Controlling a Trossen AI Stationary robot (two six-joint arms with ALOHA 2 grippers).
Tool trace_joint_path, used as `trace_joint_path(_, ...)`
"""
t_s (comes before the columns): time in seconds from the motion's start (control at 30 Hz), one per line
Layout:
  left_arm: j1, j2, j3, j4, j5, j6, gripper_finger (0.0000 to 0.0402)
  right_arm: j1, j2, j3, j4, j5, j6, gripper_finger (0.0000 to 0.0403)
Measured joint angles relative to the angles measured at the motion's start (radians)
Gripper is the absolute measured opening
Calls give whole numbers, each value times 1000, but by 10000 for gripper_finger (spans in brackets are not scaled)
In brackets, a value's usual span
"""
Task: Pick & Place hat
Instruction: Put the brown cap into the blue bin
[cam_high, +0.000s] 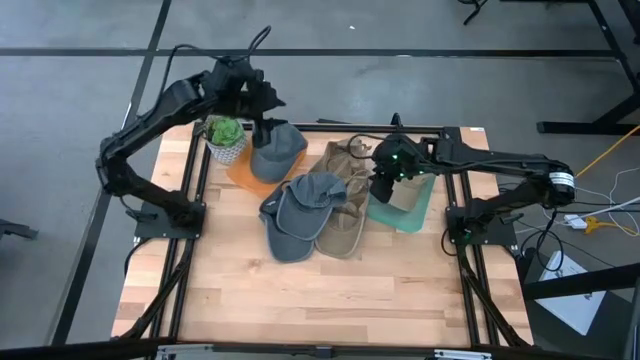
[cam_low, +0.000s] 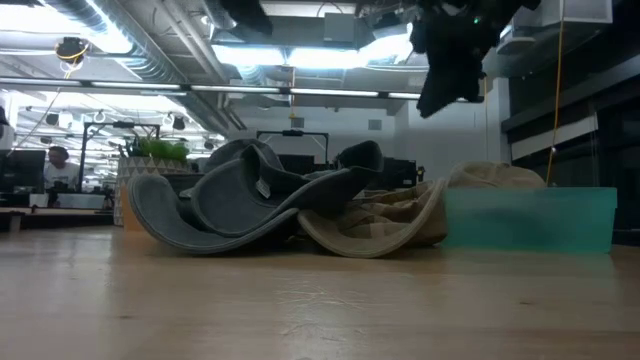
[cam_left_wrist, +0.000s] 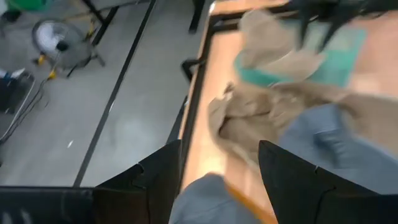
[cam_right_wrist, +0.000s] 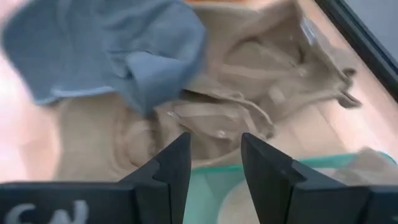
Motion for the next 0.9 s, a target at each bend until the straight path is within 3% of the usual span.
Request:
trace_joint_path(0.4, -205, -32, -1, 0, -18, -183, 207, 0, 200, 0, -31, 137, 192, 140)
trace_joint_path(0.63, -266, -32, -3, -2, -43, -271, 202, 0, 287, 0, -31, 138, 251, 140)
trace_joint_path(0.9, -311, -32, -4, -2, -83, -293, 204, 0, 347, 0, -12, 207, 284, 140)
